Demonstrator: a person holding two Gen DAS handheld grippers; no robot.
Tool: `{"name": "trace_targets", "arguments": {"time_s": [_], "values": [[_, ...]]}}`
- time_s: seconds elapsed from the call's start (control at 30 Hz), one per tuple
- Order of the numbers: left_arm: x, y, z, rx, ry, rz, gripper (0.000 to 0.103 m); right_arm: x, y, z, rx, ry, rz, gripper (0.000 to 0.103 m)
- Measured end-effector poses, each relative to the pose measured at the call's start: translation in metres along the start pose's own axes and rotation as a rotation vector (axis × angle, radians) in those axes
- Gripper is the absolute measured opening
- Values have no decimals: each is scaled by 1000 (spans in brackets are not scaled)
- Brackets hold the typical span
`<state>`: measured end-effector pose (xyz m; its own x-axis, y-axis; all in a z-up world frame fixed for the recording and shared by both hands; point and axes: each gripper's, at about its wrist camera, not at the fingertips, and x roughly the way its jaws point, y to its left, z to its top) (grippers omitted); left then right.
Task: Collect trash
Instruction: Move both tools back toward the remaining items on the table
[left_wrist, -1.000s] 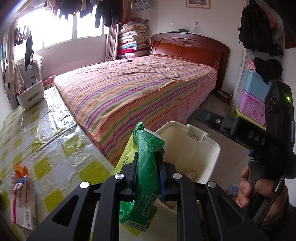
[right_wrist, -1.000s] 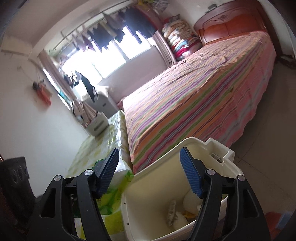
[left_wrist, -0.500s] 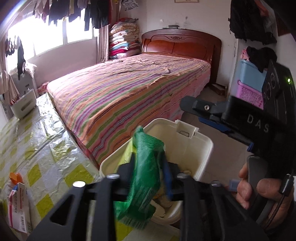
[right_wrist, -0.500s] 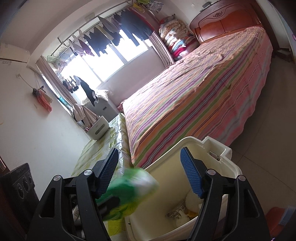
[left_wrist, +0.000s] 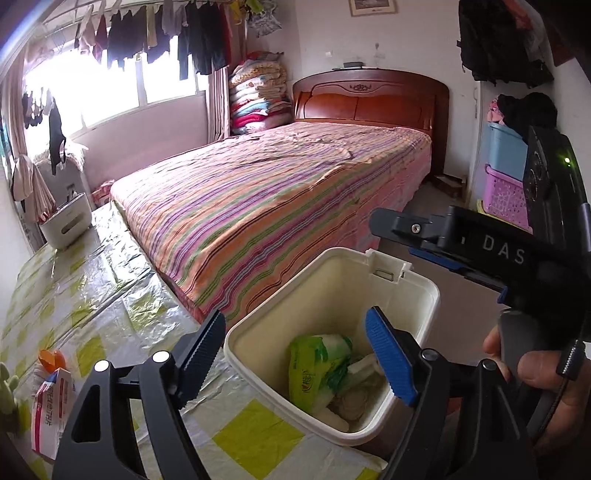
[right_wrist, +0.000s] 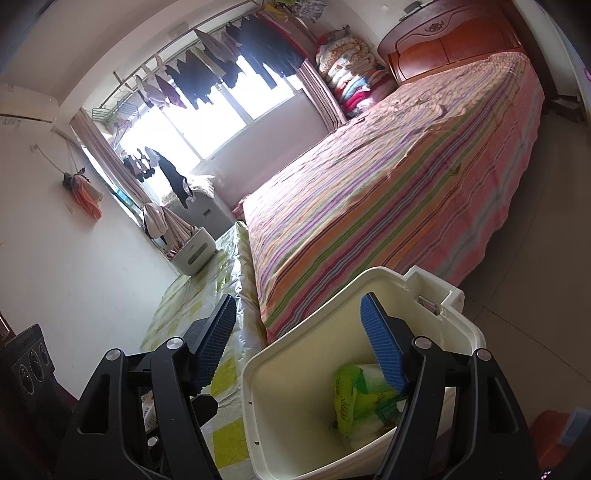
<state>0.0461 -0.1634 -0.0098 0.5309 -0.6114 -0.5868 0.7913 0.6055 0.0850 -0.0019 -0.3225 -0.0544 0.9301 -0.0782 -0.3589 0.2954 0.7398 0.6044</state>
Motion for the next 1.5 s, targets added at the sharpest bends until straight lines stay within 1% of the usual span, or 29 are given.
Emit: {"name": "trace_targets", "arguments": {"time_s": [0.47,0.57,0.73,0.87,1.17,1.5], "values": [[-4,11,-6,-13,4,29,76,8,12,-6,-10,29,20,71],[-5,16,-10,-14,12,38,76,12,16,-9,-16,49,20,73],[-10,26,-14,-19,13,54,76,15,24,-12,-28,56,34,73],[-17,38,-21,-32,15,78,76,21,32,-17,-39,76,45,73],[-45,83,-36,-108,13,146,76,40,59,-30,-67,137,80,73],[-85,130,-56,-180,2,231,76,64,96,-58,-120,228,129,74]]}}
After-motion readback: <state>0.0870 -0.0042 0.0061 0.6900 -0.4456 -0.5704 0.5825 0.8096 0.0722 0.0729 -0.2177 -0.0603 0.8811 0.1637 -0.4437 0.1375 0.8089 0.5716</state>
